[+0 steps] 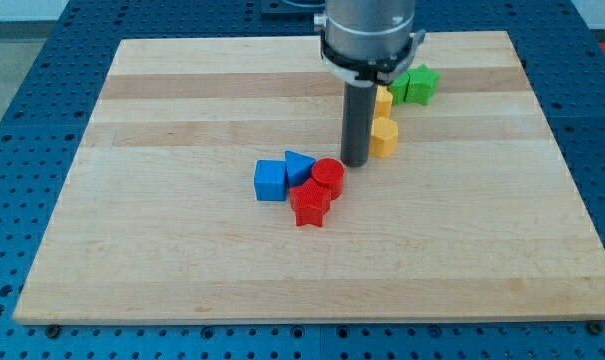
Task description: Move the yellow heart along with green circle and the green star towards top right
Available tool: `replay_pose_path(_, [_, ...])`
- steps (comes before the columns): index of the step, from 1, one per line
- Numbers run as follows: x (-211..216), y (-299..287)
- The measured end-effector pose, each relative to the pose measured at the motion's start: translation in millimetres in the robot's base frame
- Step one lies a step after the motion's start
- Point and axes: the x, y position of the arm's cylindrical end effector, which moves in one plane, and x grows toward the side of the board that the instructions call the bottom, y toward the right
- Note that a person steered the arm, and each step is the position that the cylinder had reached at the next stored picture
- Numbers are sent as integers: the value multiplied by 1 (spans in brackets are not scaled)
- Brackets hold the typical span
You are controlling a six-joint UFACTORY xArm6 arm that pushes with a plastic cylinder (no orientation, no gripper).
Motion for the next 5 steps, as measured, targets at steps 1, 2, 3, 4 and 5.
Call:
replay_pose_path(1, [-31, 7])
replay_pose_path(2, [-86, 32])
replay_pose_path(3, [-109, 50])
replay_pose_path(4, [-109, 50])
replay_pose_path(5, [-109, 68])
